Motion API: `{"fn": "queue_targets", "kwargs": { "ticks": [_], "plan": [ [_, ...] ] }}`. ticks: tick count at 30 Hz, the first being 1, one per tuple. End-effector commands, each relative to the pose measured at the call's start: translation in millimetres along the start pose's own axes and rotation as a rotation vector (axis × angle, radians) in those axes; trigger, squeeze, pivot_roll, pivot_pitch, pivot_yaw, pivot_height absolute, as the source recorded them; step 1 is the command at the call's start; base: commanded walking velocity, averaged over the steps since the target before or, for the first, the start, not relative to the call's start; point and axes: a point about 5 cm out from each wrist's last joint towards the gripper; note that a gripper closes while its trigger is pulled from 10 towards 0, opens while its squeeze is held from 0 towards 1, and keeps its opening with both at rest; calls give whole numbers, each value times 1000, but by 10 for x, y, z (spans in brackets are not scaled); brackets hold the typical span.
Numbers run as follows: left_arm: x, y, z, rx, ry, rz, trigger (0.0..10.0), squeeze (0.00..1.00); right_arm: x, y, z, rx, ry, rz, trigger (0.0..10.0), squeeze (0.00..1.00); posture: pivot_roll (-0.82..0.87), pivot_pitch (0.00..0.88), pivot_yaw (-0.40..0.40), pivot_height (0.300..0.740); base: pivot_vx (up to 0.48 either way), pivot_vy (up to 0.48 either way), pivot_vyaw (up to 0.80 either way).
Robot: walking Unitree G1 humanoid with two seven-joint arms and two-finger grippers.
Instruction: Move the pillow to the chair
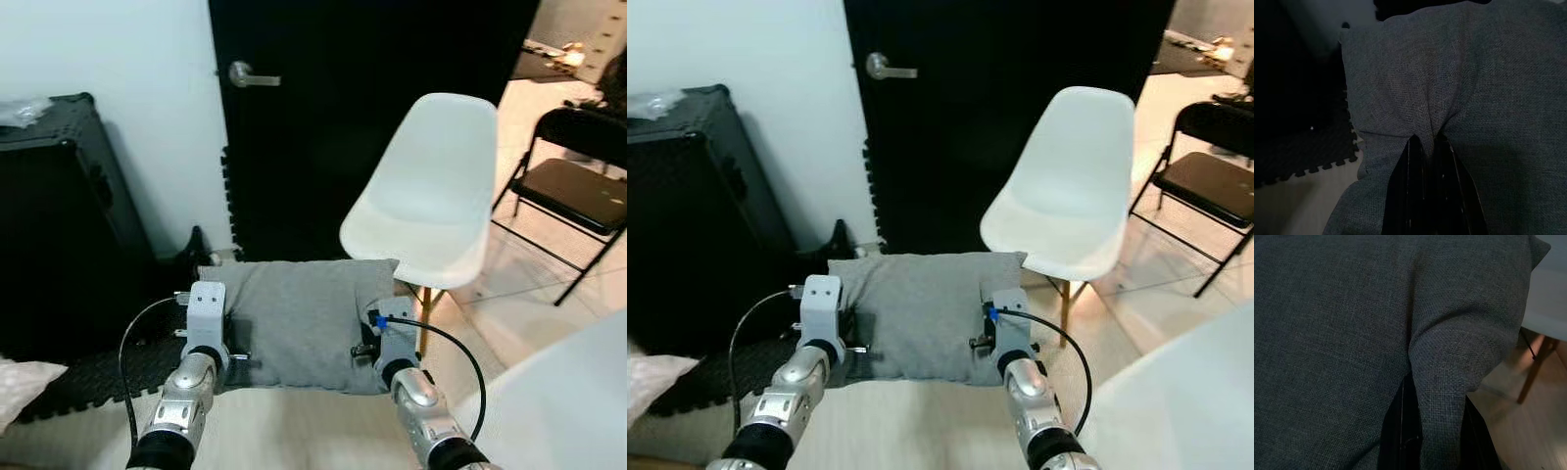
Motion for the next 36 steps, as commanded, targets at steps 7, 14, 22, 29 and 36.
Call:
{"fn": "queue_targets", "kwargs": {
  "ticks": [7,14,22,29,36],
  "plan": [
    [-11,23,116,-11,-80,-5,10000,0,21,22,25,-12,-1,14,10000,0,96,30,5,731,345,0,0],
    [-19,26,106,-20,-77,-2,10000,0,26,19,32,-19,2,16,10000,0,93,34,2,731,399,0,0],
    [-24,21,107,-18,-77,-6,10000,0,17,-17,15,-1,8,-4,10000,0,101,22,7,731,400,0,0],
    [-21,50,116,-5,-80,-13,10000,0,20,13,7,5,10,-1,10000,0,100,8,15,731,397,0,0],
    [-10,28,137,7,-84,-26,10000,0,12,6,-8,6,13,-4,10000,0,96,0,20,731,395,0,-320]
  ]
}}
Point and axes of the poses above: a point about 5 cm out from each wrist's last joint towards the gripper, its own x axis pointing out of the wrist towards the gripper, its own z axis along the axis of the wrist's last joint, y = z × x, and after that the axes turned 5 degrees about x, right-handed
